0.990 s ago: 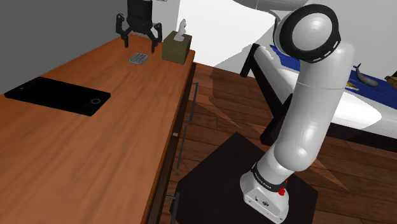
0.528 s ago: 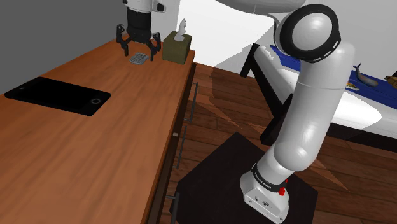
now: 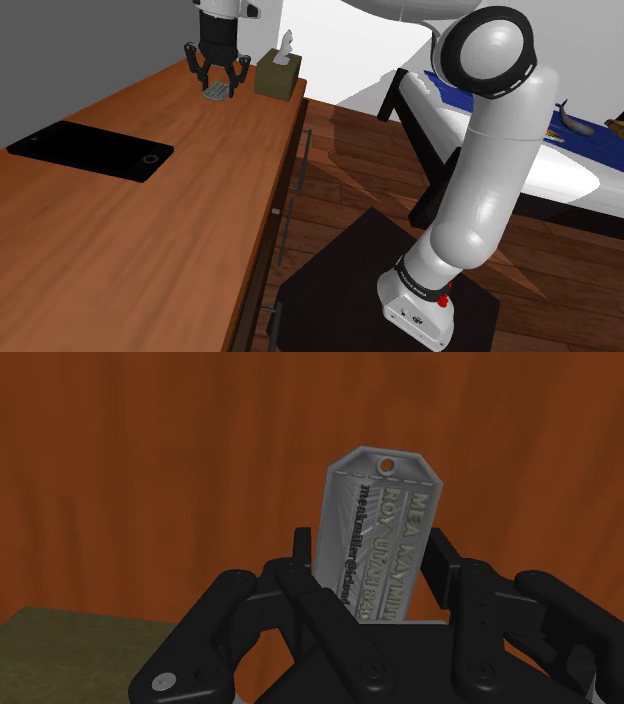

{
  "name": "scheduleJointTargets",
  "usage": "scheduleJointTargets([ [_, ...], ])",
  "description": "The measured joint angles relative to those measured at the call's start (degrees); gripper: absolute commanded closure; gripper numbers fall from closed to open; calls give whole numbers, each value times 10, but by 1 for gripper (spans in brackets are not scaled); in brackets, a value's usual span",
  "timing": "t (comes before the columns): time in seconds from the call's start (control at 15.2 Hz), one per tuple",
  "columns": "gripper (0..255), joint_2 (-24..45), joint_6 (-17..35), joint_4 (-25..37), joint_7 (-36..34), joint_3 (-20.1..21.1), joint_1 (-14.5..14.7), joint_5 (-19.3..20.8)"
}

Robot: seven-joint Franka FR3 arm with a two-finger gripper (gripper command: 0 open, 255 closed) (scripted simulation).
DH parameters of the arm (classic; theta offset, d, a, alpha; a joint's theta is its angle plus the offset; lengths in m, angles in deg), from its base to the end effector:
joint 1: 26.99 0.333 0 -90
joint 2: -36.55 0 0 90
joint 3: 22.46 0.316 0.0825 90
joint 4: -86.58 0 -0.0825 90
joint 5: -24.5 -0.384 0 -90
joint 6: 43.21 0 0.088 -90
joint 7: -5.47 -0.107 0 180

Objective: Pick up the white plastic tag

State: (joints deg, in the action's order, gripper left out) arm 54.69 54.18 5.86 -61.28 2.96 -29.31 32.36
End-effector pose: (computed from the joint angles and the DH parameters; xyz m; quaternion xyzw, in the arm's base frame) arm 0.6166 0.2052 0.5369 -0.9279 0.3728 -0.0023 0.0008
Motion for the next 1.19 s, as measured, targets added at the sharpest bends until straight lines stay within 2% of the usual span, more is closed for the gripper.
scheduleJointTargets([
  [0.4,255,4,-25,25,0,0,2,1],
  [1.19,255,37,-132,163,-1,1,24,15],
])
